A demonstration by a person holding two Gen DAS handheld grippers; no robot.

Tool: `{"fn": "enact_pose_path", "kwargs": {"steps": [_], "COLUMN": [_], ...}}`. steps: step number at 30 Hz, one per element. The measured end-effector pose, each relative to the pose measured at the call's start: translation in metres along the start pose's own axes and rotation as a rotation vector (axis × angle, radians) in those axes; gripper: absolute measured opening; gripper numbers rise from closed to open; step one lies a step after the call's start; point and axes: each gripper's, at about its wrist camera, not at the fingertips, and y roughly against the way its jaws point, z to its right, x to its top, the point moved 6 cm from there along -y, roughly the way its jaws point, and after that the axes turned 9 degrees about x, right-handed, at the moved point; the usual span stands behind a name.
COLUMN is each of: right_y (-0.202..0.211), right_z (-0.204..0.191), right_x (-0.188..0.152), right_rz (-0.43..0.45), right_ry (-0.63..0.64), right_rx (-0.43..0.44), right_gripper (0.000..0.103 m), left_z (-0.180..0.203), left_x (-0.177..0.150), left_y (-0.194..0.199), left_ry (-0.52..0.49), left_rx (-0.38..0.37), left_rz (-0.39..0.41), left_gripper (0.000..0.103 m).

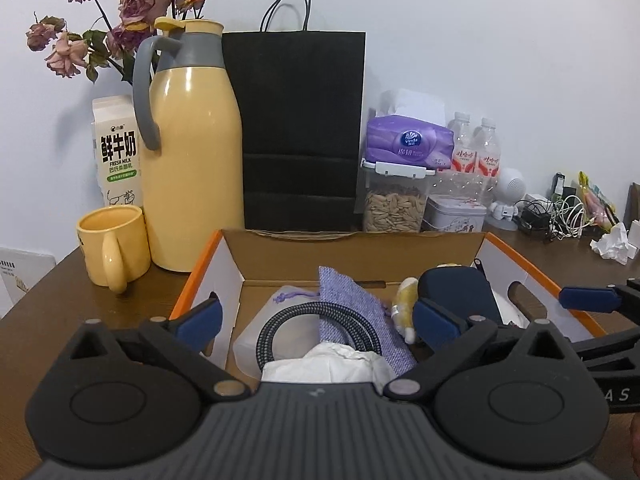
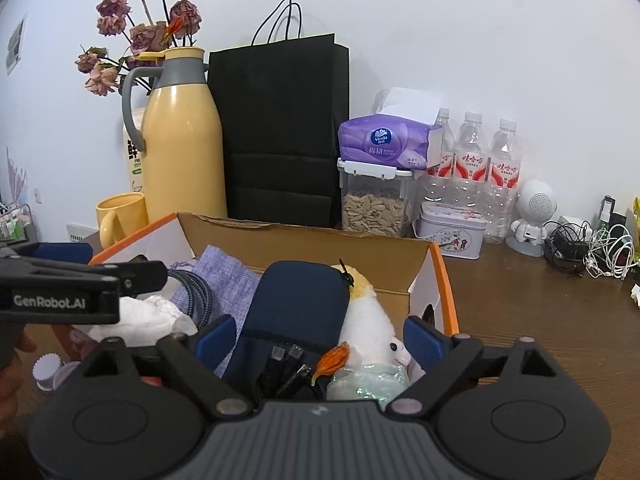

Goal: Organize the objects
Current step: 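Lower both items into the box and open both grippers, then withdraw both grippers from the box toward the white bottle caps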

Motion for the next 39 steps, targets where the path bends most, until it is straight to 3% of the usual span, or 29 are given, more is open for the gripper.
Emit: {"fn": "enact_pose_path", "kwargs": {"steps": [12, 16, 24, 29, 39], "right_y": [0.011, 0.019, 0.042, 0.051, 0.064], "right_z": [0.000, 0.001, -0.003, -0.007, 0.000], "right_x": [0.001, 0.002, -0.005, -0.018, -0.052], "right_rz": [0.021, 0.035, 0.049, 0.023, -0.065], "right_ry": [-0.007, -0.012, 0.005, 0.016, -0.005], "right_rx": [-0.002, -0.008, 0.001, 0.008, -0.009], "right_gripper": [0.095, 0.103, 0.103, 0.103, 0.103], "left_z": [-0.003, -0.009, -0.026, -0.040, -0.078], "left_x": [0.005, 0.009, 0.004, -0.016, -0.061], "left_y": [0.017, 0.030, 0.061, 0.070, 0.073], "left_ry": [0.018, 0.027, 0.038, 0.027, -0.002], "left_rx": [-0.005, -0.011, -0.015, 0.012, 0.070], "left_rz": [0.042, 0.070, 0.113, 0.074, -0.087], "left_gripper": [0.103, 0.103, 0.103, 0.103, 0.103]}}
